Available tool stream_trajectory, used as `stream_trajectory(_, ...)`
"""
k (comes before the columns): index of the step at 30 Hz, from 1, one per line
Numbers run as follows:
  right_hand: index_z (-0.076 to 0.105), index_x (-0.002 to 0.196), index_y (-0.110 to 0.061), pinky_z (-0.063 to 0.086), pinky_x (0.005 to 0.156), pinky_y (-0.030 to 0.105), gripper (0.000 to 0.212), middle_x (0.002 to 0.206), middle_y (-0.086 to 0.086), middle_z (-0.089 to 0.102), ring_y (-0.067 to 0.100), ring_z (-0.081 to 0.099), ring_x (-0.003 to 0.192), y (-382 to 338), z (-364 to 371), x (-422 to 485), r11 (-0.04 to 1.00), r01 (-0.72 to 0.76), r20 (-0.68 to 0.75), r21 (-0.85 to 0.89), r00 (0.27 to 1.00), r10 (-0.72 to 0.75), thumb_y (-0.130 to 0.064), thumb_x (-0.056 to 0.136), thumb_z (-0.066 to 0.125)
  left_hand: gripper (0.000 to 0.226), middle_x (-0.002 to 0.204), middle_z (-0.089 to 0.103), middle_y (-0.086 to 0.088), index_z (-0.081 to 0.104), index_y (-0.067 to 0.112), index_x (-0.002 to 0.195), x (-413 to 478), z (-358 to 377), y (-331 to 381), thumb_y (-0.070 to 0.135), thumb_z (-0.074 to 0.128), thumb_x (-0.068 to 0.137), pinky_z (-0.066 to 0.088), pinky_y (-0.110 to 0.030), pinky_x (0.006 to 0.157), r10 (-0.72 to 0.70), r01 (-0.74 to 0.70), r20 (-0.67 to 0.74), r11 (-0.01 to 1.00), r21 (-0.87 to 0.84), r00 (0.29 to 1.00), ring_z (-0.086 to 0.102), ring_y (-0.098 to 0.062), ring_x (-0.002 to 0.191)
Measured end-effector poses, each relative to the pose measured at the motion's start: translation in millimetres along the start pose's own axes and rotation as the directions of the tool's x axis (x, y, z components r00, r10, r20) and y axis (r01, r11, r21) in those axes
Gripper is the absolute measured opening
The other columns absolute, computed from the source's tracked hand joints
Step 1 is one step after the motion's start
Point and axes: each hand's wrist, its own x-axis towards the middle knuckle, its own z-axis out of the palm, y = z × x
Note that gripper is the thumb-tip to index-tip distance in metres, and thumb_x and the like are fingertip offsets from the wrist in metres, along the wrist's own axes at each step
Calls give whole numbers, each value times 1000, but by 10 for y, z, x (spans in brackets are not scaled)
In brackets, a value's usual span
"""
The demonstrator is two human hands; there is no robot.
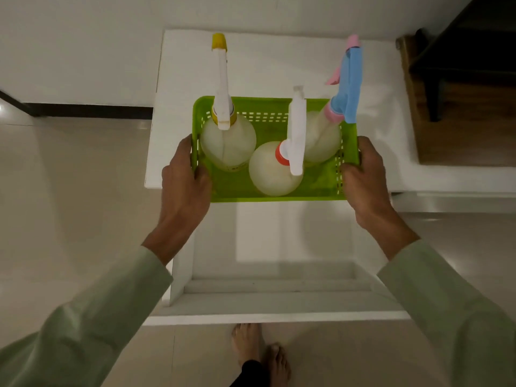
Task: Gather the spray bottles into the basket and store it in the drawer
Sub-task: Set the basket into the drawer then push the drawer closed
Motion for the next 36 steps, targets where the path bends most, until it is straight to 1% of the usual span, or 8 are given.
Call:
stream_trajectory(3, 55, 100, -8, 44, 69, 38, 28, 97, 26, 59, 40, 54, 83, 156, -242, -319, 1000, -11, 17, 24, 1000, 11, 5, 82, 39, 50, 96, 56, 18, 40, 18, 142, -426, -15, 6, -1, 40, 95, 49, -6, 54, 2, 1, 62, 998, -56, 998, 57, 19, 76)
stream_trajectory(8, 54, 102, -4, 37, 64, 37, 24, 91, 34, 52, 24, 46, 71, 513, -508, -852, 999, -29, 88, 43, 996, 25, 10, 88, 41, 54, 117, 57, 13, 34, 20, 140, -1039, 62, -122, -5, 44, 93, 55, -22, 54, -50, 70, 194, 993, -98, 980, 69, -15, 74)
stream_trajectory(11, 50, 94, -11, 33, 59, 37, 27, 77, 18, 48, 23, 43, 65, 770, -482, -1027, 997, -71, 129, 2, 989, 70, 13, 88, 40, 54, 126, 54, 1, 32, 18, 139, -1167, 152, -305, -6, 45, 92, 54, -30, 57, -125, 148, 273, 987, -68, 954, 69, -24, 77)
stream_trajectory(15, 48, 100, -15, 34, 53, 35, 35, 70, 4, 46, 19, 41, 58, 1140, -392, -1143, 992, -114, 159, -55, 980, 121, 16, 85, 38, 53, 121, 52, -4, 32, 12, 134, -1255, 413, -567, -13, 42, 88, 46, -20, 58, -182, 208, 337, 977, -43, 924, 64, -26, 84)
stream_trajectory(22, 46, 101, -5, 38, 58, 39, 31, 75, 13, 50, 27, 48, 66, 1704, 4, -974, 962, -245, 175, -120, 949, 263, 15, 80, 36, 56, 113, 54, -10, 31, 6, 130, -1055, 852, -1112, -18, 43, 81, 54, -47, 82, -249, 288, 421, 957, -30, 872, 56, -30, 103)
stream_trajectory(27, 45, 112, -3, 43, 60, 41, 32, 84, 18, 53, 30, 52, 73, 2082, 301, -731, 932, -321, 194, -170, 916, 352, 11, 84, 40, 55, 108, 51, -1, 30, 8, 129, -861, 1167, -1469, -16, 46, 82, 49, -26, 61, -329, 367, 439, 930, -3, 836, 52, -18, 95)
stream_trajectory(32, 43, 104, -13, 41, 53, 34, 18, 83, 11, 54, 29, 53, 71, 2378, 559, -572, 894, -402, 182, -197, 881, 437, 0, 93, 37, 56, 111, 46, -5, 27, 9, 131, -824, 1444, -1761, -17, 42, 83, 48, -30, 57, -421, 463, 450, 886, 18, 788, 51, -10, 82)
stream_trajectory(36, 41, 104, -14, 41, 56, 34, 14, 85, 12, 54, 28, 52, 72, 2551, 661, -545, 882, -428, 188, -198, 866, 463, -4, 95, 38, 54, 98, 47, 0, 26, 6, 131, -857, 1607, -1956, -16, 44, 84, 48, -34, 63, -436, 480, 455, 877, 21, 777, 53, -24, 89)
